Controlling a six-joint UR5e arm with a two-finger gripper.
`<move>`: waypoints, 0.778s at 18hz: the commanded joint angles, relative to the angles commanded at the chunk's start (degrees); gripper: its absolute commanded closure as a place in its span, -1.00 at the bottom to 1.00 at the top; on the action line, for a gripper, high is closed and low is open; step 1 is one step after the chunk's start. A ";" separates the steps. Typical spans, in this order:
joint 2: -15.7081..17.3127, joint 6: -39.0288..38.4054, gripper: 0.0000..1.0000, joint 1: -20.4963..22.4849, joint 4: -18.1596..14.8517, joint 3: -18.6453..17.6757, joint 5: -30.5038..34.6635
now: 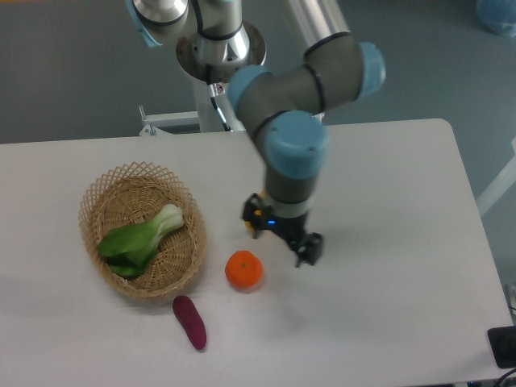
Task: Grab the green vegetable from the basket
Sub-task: 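Move the open gripper over the bok choy in the wicker basket, then lower the gripper into the basket and close on the bok choy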
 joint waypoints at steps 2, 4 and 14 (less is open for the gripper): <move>0.18 -1.76 -1.00 -2.90 -0.26 -0.36 -0.09; 0.18 -4.04 -1.00 -5.71 -0.44 -1.14 0.26; -0.08 -8.45 -1.00 -10.82 0.26 -6.15 0.44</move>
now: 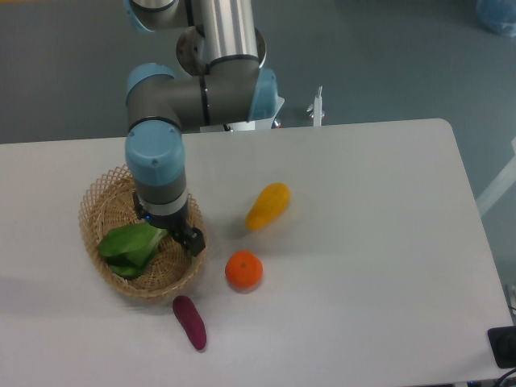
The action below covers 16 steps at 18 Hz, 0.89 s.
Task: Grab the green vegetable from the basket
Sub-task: 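Lower the gripper into the basket and close on the bok choy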
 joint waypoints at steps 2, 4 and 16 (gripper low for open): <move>-0.17 -1.31 -1.00 -0.70 0.18 -1.14 0.00; -0.61 -3.24 -1.00 -1.05 0.18 -1.41 -0.09; -4.22 -4.57 -1.00 -2.72 0.26 -2.64 1.05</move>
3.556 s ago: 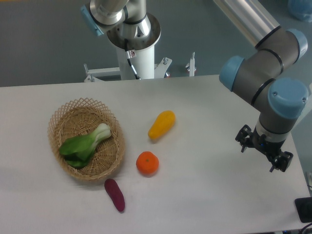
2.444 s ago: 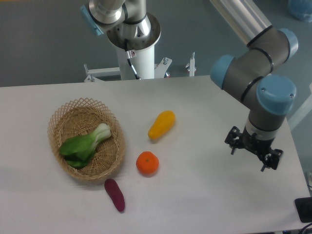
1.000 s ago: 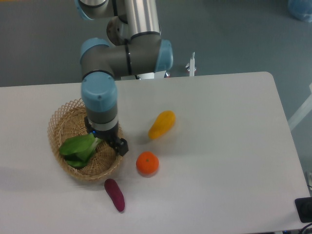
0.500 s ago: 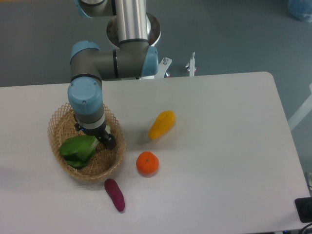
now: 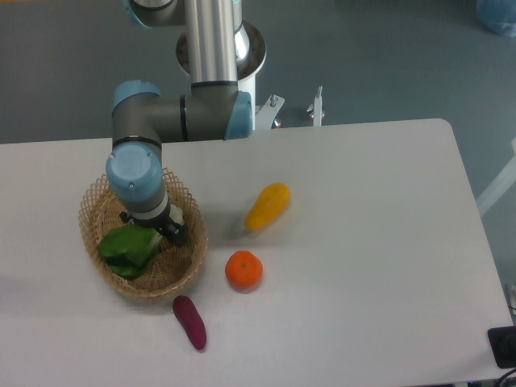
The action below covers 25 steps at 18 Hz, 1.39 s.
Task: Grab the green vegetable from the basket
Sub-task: 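Lower the gripper into the basket and close on the bok choy, then lift the bok choy out of the basket and carry it away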
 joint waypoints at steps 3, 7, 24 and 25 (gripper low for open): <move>-0.09 0.00 -0.50 0.00 0.00 0.00 -0.09; 0.26 -0.26 0.87 0.00 0.00 0.09 -0.26; 5.71 4.12 1.00 9.66 -1.14 8.26 -0.79; 5.71 5.52 1.00 10.80 -1.06 8.78 -0.79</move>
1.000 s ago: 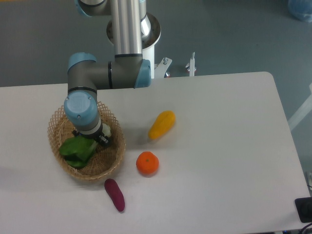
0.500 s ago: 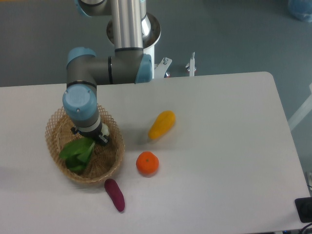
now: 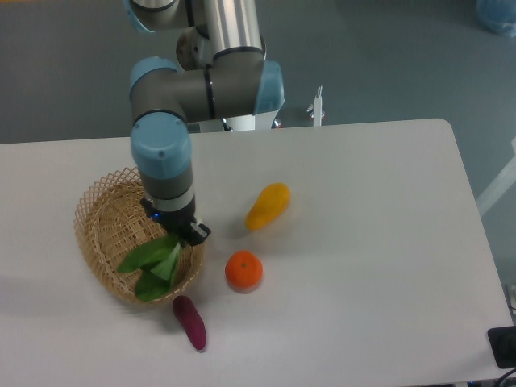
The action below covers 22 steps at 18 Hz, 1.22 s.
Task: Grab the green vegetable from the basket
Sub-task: 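Lift the bok choy out of the basket and carry it away, then hold the bok choy raised above the table beside the basket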
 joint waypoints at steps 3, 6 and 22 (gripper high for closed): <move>-0.17 3.08 1.00 3.78 0.00 3.07 -0.70; -0.96 5.19 0.98 8.43 -0.09 6.76 -0.88; -12.39 20.58 0.91 19.52 -2.80 21.18 1.50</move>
